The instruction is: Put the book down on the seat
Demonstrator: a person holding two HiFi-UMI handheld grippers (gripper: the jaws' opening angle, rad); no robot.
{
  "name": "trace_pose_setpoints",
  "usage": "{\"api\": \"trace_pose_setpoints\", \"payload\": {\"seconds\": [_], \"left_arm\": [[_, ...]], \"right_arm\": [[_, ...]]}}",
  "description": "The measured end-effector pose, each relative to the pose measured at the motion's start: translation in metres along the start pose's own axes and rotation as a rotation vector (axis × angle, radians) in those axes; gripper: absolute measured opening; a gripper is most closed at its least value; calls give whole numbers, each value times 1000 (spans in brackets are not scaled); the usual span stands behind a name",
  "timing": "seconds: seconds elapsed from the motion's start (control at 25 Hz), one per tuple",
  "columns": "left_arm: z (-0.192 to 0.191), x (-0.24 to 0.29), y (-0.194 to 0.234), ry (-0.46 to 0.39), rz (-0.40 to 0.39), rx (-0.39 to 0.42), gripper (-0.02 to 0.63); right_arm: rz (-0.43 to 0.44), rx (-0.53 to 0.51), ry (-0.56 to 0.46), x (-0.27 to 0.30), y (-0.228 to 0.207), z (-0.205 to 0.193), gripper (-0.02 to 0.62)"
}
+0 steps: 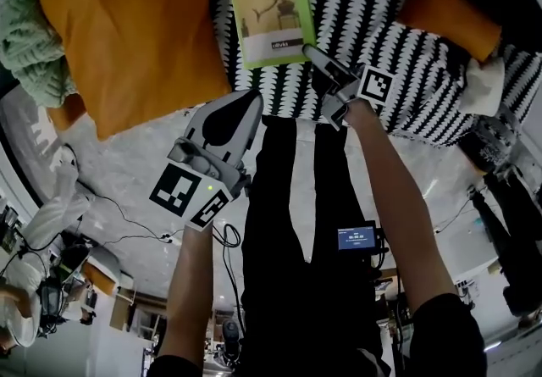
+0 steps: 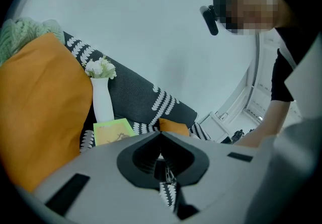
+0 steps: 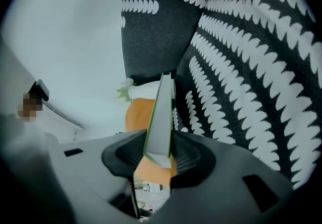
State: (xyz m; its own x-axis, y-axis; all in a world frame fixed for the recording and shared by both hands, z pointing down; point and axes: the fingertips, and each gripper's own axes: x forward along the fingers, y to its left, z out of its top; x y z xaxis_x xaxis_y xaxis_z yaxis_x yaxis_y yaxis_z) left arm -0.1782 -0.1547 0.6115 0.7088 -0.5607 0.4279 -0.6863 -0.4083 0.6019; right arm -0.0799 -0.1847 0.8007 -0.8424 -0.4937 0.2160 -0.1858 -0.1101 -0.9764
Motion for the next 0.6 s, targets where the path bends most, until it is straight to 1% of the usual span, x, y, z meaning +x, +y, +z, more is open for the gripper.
{"api": "trace_pose_setpoints", "payload": {"seconds": [0.12, 0.36, 0.6], "left_arm": [[7, -5, -4, -8, -3, -1, 12], [-7, -3, 9, -1, -5, -11, 12], [-8, -1, 1, -5, 8, -17, 12]], "right_arm": [[2, -4, 11, 4, 7, 1, 158], [-19, 5, 32, 14, -16, -6, 158], [-28, 15, 40, 4, -18, -2, 158]]}}
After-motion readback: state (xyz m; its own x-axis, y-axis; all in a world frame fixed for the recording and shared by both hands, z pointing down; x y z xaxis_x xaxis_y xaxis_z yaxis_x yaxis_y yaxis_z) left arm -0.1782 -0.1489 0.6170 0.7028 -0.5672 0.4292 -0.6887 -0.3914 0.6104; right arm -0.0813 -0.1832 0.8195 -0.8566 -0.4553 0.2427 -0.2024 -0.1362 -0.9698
